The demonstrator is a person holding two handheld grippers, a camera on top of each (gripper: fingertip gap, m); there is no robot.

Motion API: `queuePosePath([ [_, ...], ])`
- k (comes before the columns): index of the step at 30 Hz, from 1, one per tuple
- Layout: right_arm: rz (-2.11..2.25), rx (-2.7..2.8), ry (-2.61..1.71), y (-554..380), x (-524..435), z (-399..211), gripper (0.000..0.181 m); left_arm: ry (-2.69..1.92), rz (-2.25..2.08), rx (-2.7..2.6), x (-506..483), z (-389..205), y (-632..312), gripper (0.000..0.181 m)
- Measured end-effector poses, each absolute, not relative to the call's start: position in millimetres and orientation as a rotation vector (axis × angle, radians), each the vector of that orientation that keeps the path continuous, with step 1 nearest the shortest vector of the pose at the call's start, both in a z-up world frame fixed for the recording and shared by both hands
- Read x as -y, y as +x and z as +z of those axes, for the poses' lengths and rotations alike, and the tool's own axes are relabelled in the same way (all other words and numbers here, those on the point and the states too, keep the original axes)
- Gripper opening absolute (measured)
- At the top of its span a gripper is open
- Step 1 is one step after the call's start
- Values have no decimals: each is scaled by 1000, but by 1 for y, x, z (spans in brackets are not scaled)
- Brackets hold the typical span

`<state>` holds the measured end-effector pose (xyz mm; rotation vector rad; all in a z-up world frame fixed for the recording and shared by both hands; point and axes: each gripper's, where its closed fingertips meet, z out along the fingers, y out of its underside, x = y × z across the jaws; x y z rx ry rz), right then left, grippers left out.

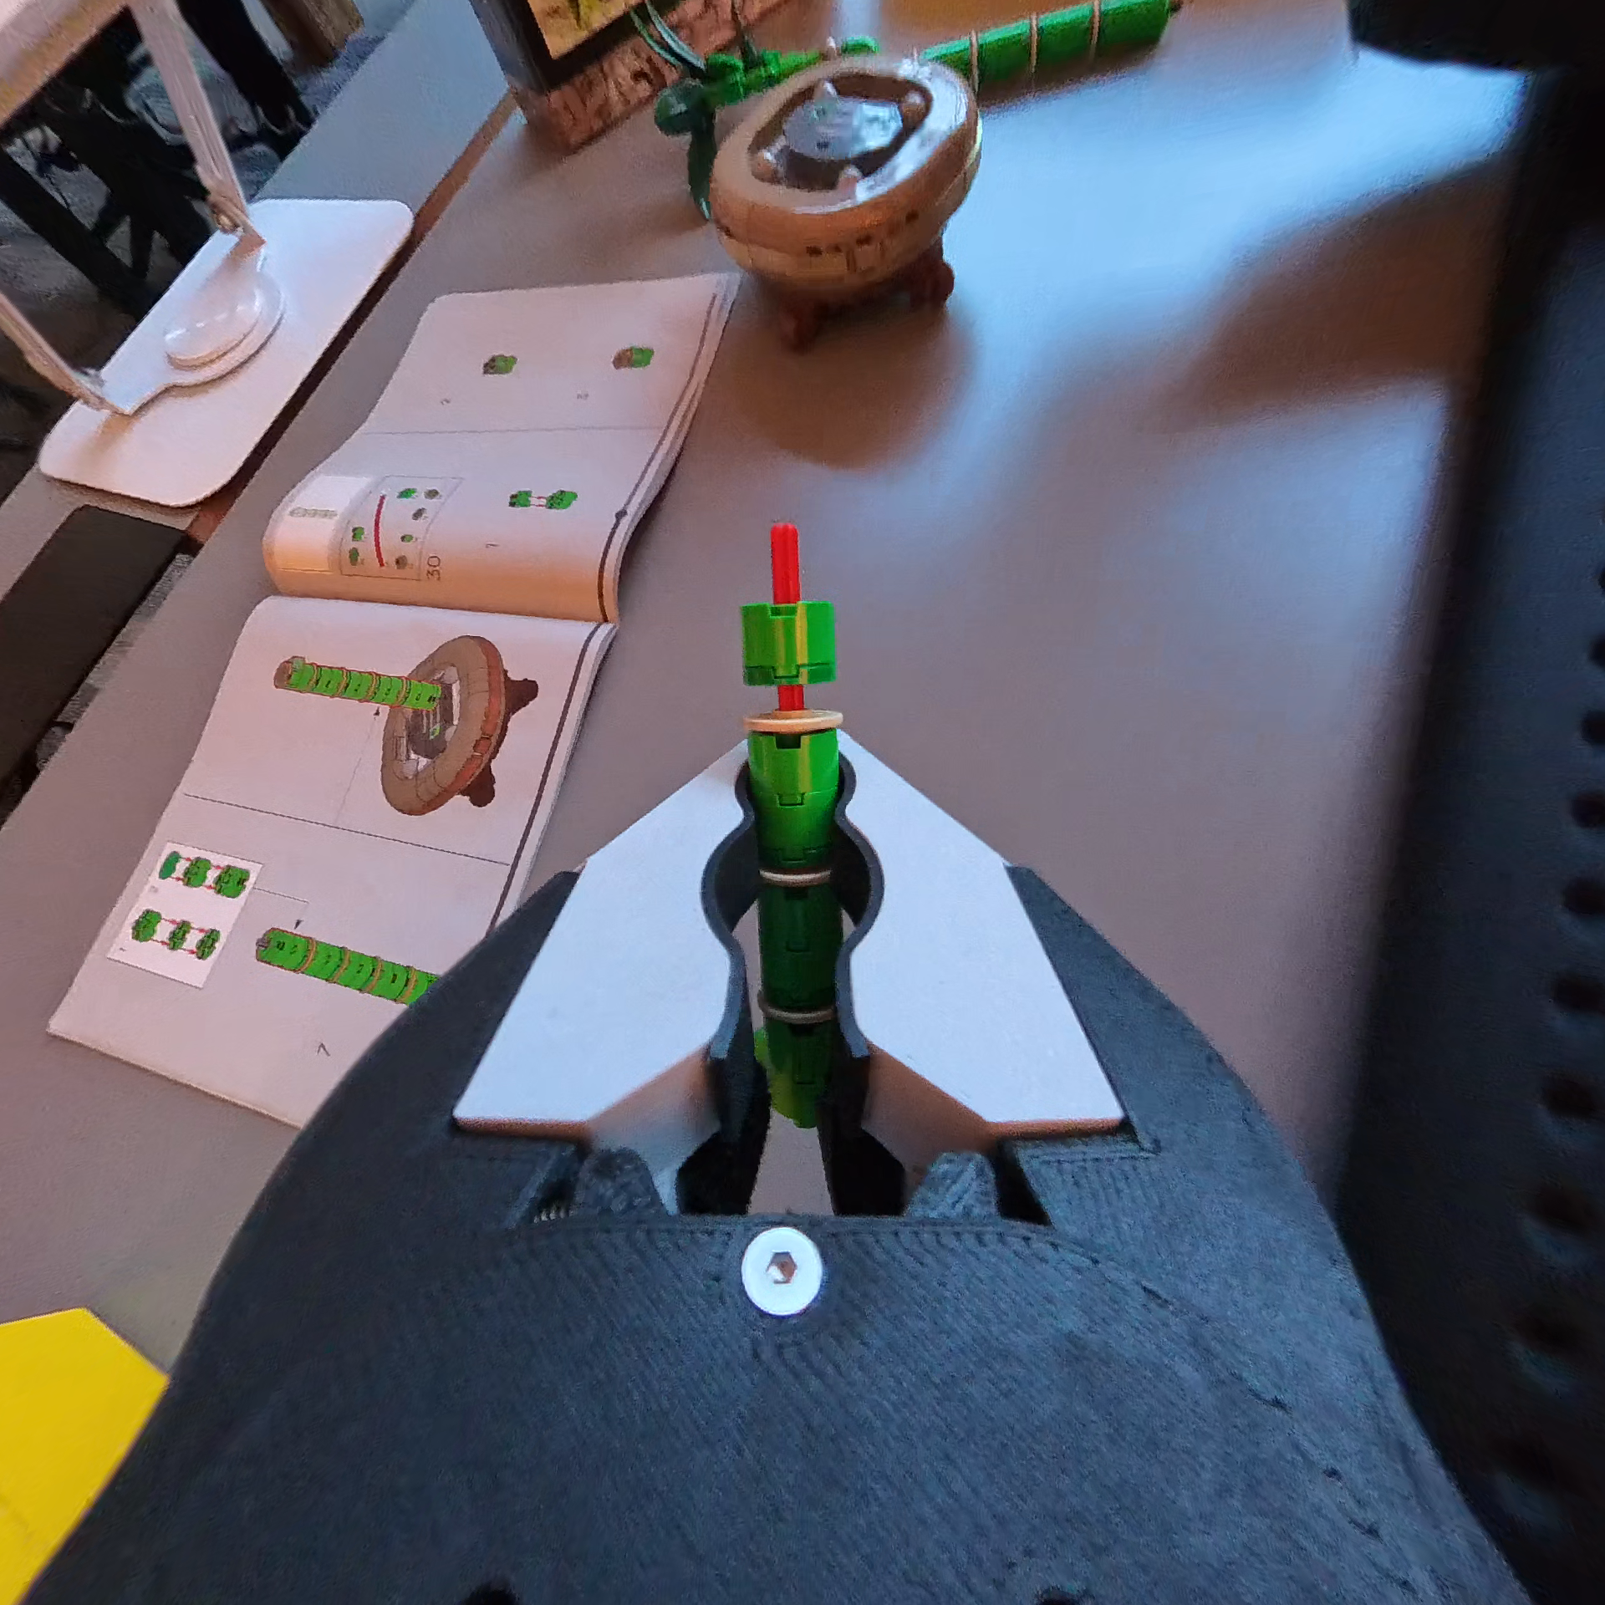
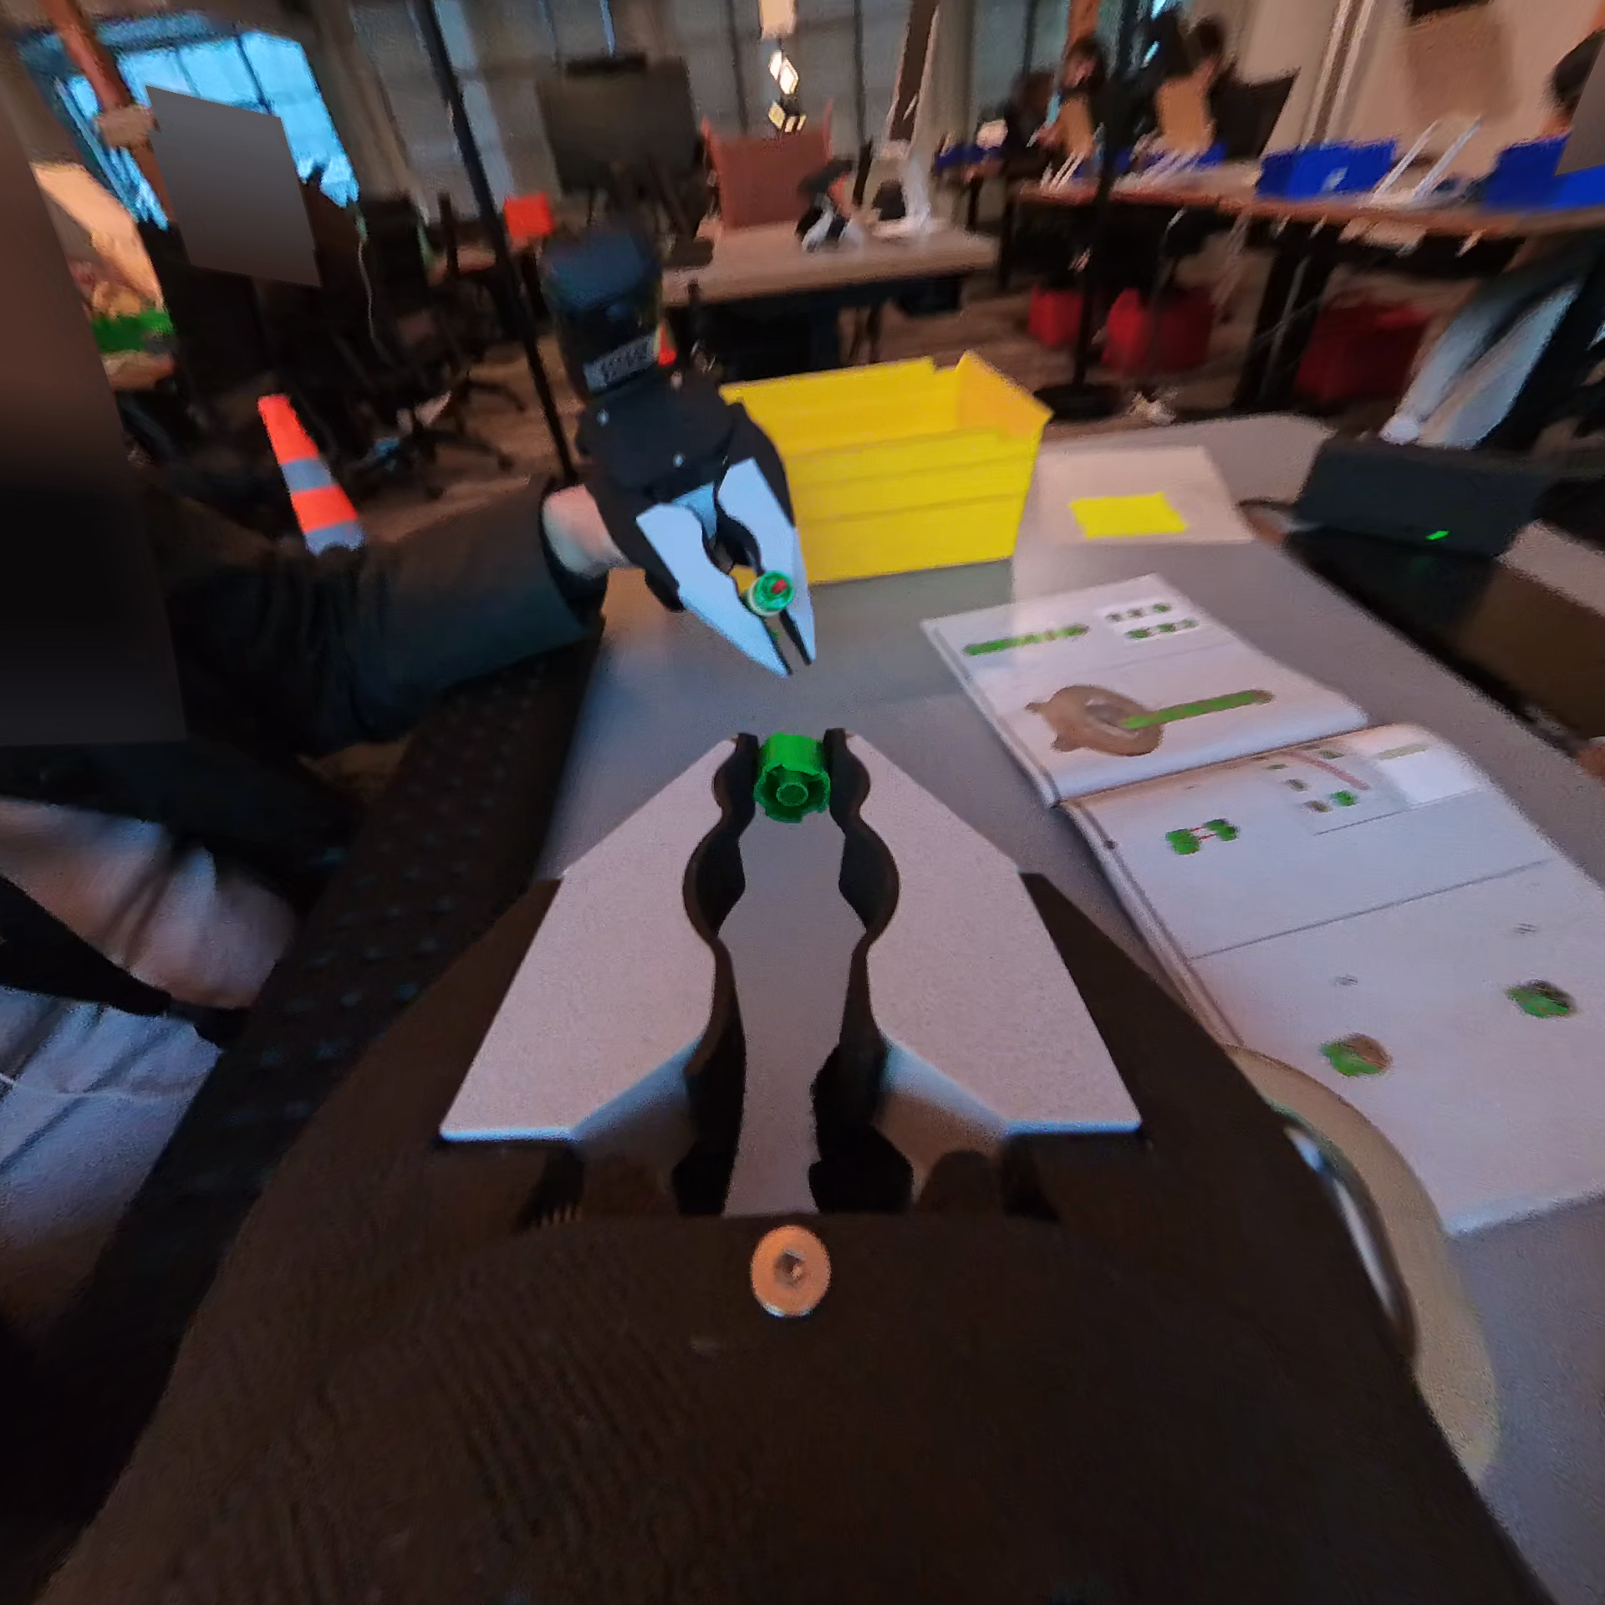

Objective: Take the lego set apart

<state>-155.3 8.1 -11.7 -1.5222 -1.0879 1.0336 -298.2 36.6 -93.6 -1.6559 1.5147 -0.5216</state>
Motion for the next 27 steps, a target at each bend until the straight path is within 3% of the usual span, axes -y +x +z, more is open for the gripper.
queuePosePath([
  [9, 1028, 1339, -1667, -201, 2, -76, 16, -1733, -215, -1760, -33, -156, -294, 8],
  [15, 802, 1577, -1829, -218, 7, -136, 16, -1704, -195, -1785, -28, -157, -288, 8],
  [23, 821, 1486, -1749, -226, -3, -121, 42, -1686, -210, -1791, -23, -156, -282, 8],
  [27, 818, 1410, -1585, -251, -3, -92, 44, -1630, -253, -1803, -13, -149, -268, 7],
])
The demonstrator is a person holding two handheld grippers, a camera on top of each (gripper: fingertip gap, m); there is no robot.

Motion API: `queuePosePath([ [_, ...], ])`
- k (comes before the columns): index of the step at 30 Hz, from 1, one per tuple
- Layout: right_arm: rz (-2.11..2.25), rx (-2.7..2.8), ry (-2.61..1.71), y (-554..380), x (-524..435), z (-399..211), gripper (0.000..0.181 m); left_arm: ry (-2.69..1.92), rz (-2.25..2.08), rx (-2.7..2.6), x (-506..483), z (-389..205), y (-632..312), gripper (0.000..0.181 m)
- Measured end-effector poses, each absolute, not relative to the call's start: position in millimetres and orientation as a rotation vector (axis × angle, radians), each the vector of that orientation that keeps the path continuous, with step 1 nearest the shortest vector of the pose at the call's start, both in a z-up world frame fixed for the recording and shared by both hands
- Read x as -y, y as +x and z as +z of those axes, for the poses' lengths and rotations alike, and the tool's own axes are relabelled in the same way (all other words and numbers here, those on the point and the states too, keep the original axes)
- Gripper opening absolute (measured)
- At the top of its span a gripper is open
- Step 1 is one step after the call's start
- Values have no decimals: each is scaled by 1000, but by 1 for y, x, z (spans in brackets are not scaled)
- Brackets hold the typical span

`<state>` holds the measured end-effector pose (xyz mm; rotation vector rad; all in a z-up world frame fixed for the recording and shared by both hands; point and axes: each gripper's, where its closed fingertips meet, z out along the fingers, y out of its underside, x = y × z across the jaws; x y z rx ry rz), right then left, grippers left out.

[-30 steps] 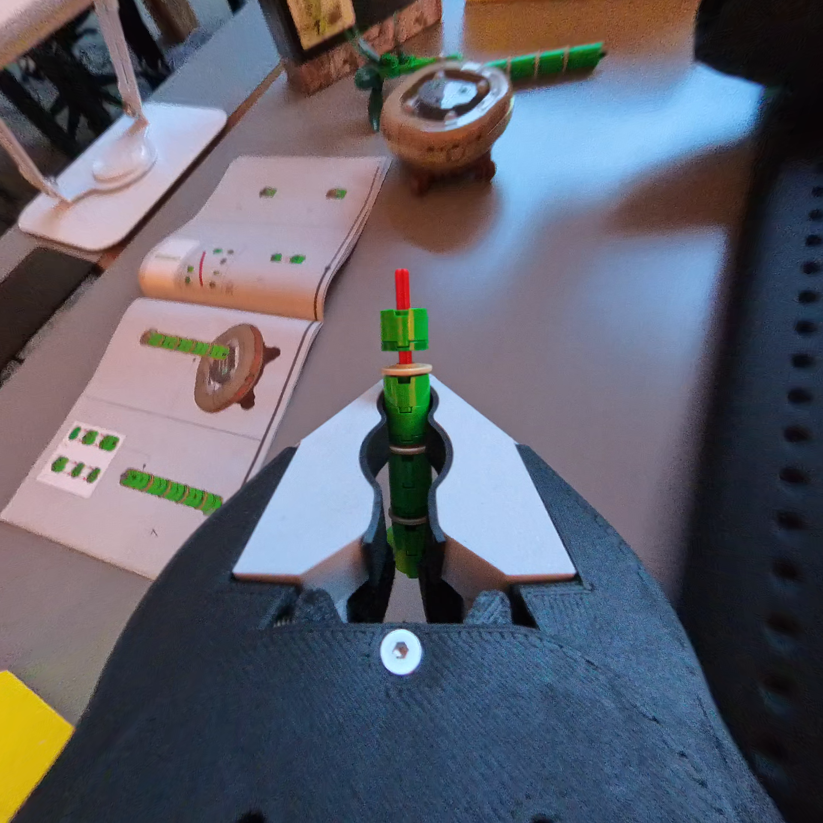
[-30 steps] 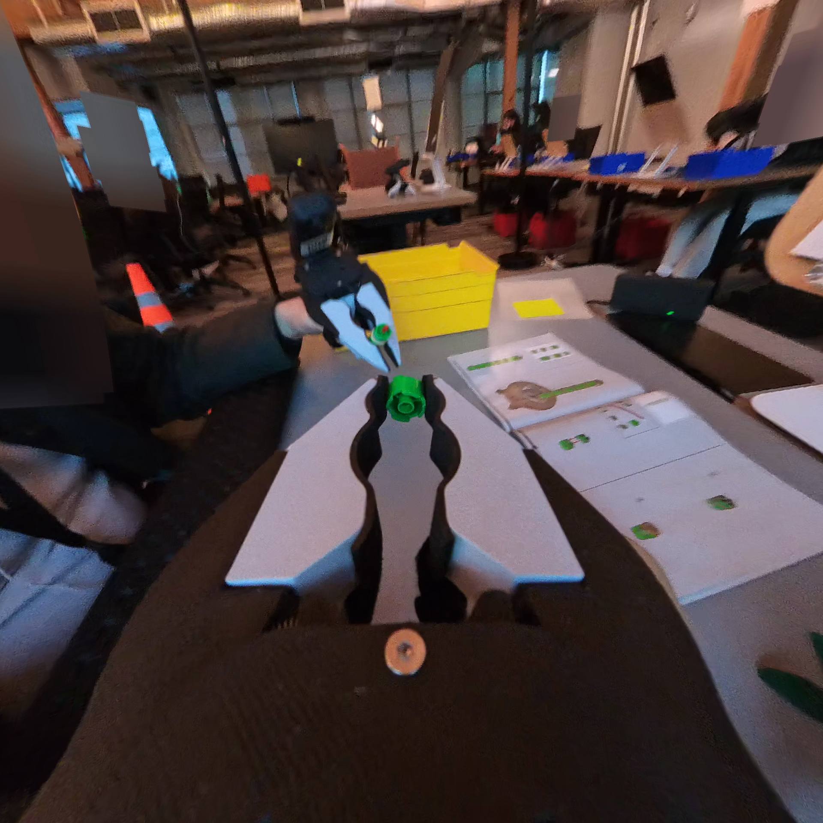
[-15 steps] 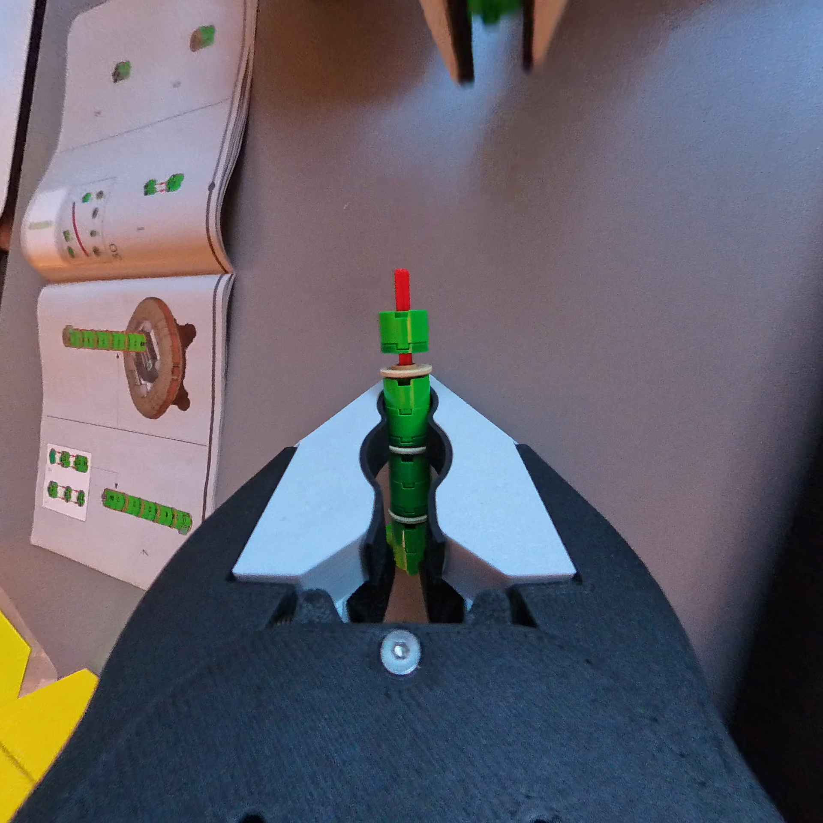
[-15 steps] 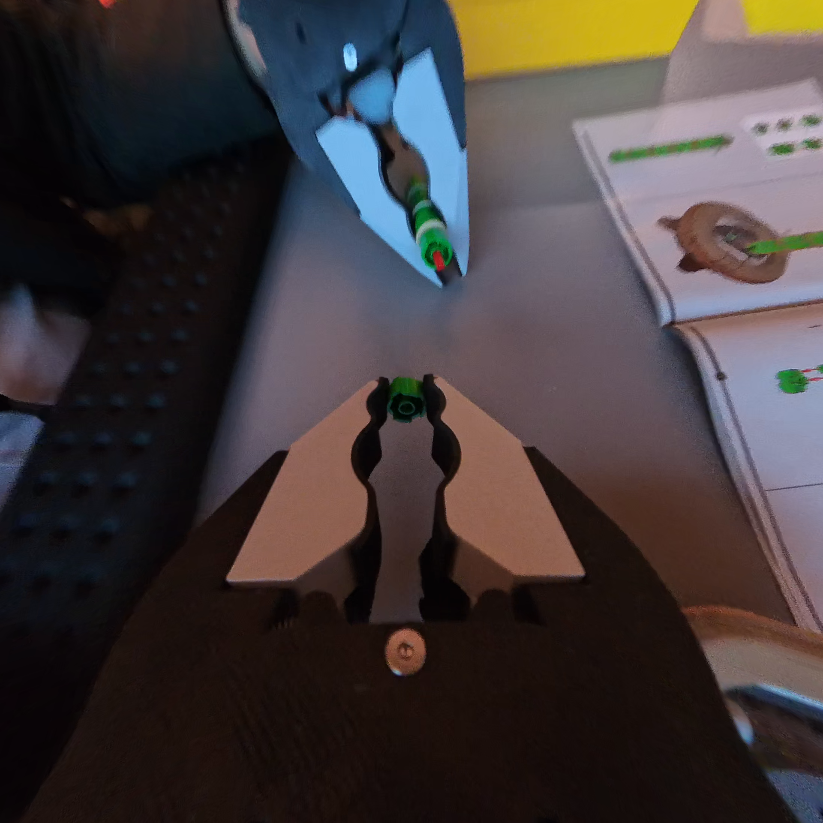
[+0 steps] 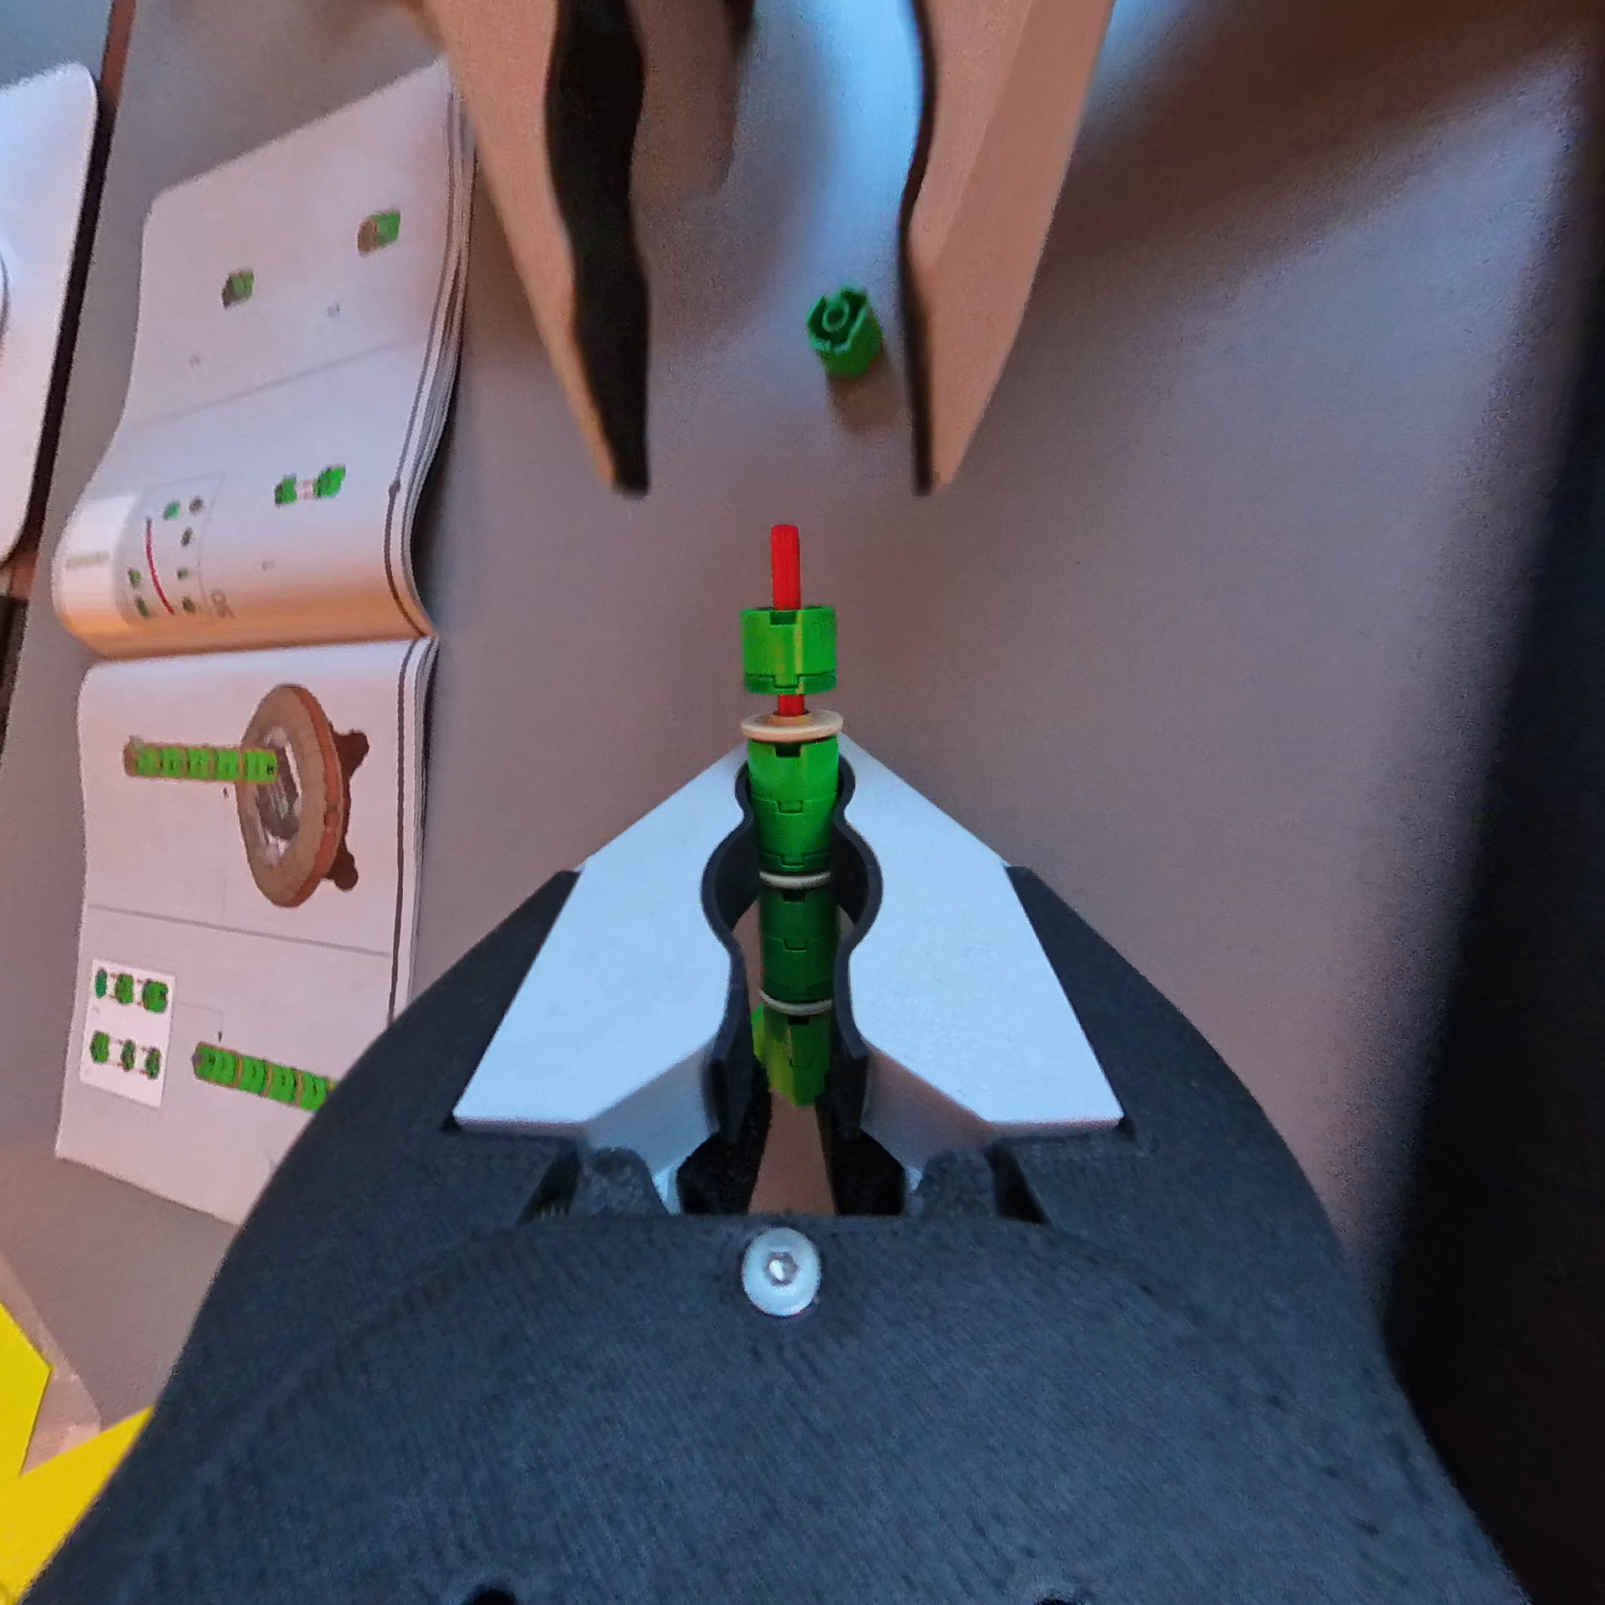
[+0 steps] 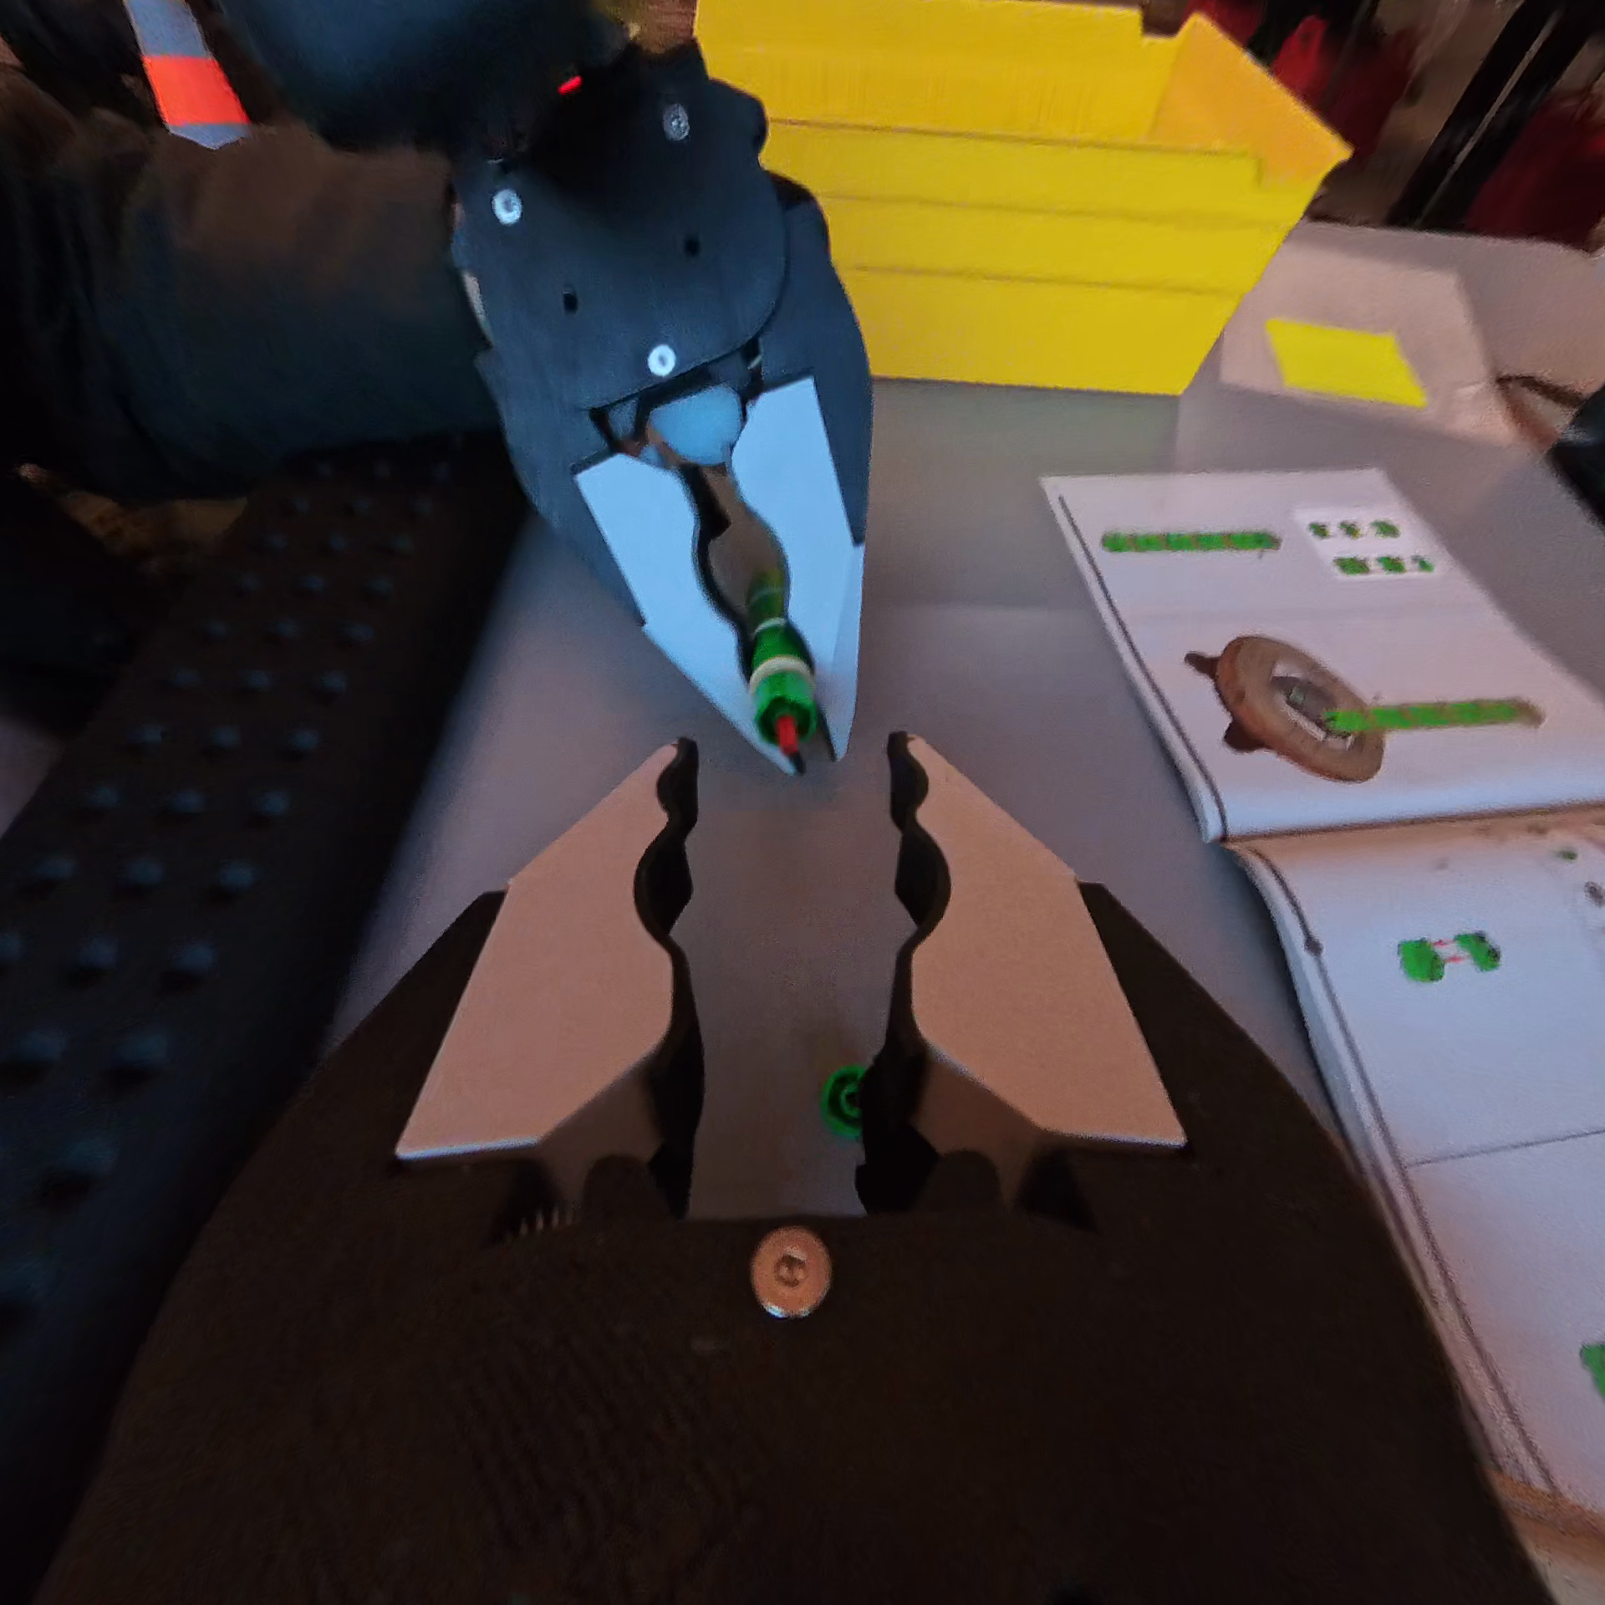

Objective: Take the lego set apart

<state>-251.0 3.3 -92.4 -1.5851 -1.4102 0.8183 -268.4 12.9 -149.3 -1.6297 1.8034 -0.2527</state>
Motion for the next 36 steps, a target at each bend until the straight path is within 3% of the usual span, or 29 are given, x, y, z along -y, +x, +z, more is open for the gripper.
queuePosePath([
  [11, 847, 1479, -1629, -265, 6, -105, 15, -1593, -297, -1817, -1, -145, -256, 7],
  [24, 952, 1462, -1611, -261, 10, -84, 15, -1591, -503, -1724, 6, -122, -247, 8],
  [29, 923, 1248, -1620, -206, -17, -57, 15, -1719, -102, -1733, -37, -155, -306, 8],
  [33, 1029, 1119, -1531, -168, -13, -25, 15, -1695, -412, -1620, -24, -135, -292, 7],
  [36, 1104, 1211, -1458, -189, 3, -22, 15, -1685, -238, -1705, -24, -148, -291, 7],
])
